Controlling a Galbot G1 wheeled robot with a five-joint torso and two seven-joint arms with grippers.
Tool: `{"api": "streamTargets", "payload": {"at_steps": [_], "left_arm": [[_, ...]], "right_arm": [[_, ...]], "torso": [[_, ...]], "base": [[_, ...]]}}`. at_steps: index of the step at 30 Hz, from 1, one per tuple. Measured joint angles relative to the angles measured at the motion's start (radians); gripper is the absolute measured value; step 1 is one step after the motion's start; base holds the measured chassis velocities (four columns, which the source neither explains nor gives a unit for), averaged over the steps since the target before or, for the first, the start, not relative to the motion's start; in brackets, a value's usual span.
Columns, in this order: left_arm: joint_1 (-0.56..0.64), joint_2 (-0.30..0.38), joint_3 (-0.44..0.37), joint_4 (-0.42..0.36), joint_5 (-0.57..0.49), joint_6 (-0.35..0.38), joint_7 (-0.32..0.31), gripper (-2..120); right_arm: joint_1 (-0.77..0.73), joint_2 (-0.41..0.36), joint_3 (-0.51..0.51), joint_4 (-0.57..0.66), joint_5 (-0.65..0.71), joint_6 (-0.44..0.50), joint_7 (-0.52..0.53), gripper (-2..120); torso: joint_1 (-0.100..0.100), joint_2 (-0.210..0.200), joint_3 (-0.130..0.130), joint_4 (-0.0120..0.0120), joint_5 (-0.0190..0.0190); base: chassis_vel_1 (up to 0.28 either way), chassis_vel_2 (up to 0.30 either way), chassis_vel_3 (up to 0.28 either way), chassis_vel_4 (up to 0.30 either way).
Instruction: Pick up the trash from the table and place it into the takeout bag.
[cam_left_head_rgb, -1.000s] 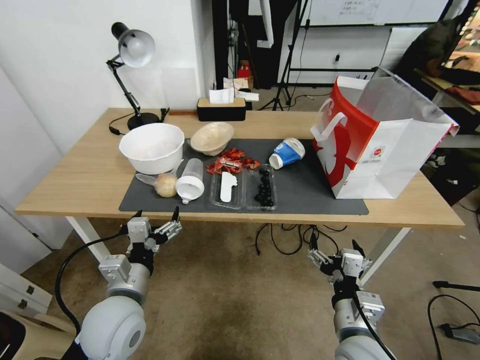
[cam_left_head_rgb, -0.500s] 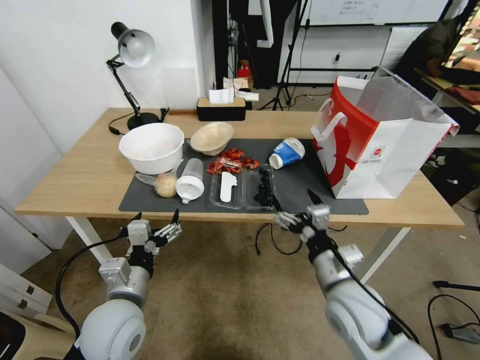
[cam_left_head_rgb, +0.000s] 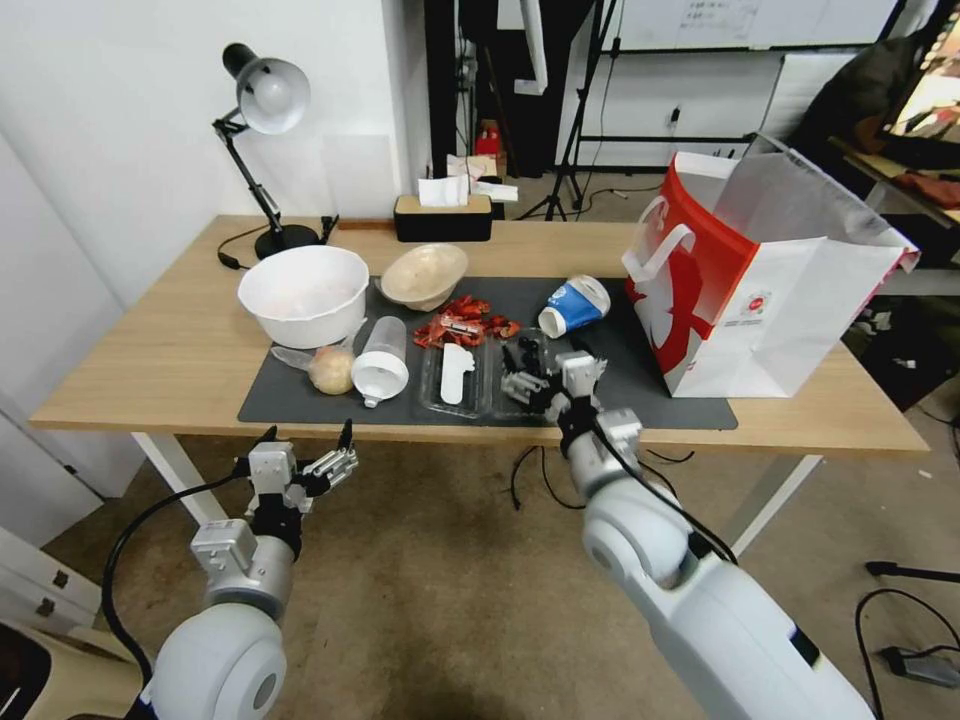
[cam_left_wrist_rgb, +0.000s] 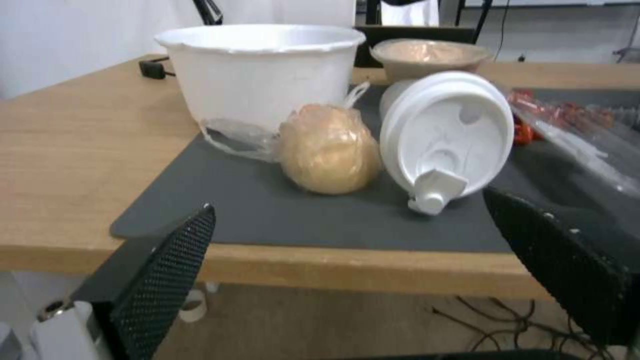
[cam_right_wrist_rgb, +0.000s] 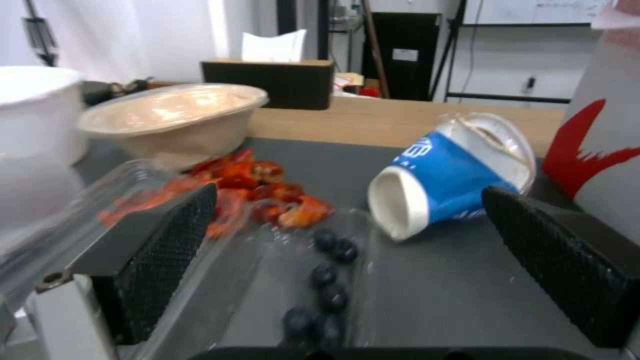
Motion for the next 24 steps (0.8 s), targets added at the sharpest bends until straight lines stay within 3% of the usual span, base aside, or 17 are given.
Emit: {"api": "streamTargets", "payload": {"at_steps": [11,24], "left_arm": [[-0.007,0.012,0.014,0.002,0.0,0.018,0.0,100],[-0.013,0.016,0.022,-0.004,-0.022,0.022,-0.002,100]], "right_arm": [[0.155,0.038,-0.051,-0.097,0.094,-0.108,0.152,100],[0.305,0.09,-0.071,-0.226,0.21,-0.164,0.216,100]], "torso": [[0.0,0.0,0.0,0.0001,-0.0001],[0.0,0.0,0.0,0.0001,0.0]], "base": [[0.0,0.0,0.0,0.0],[0.0,0.0,0.0,0.0]]}}
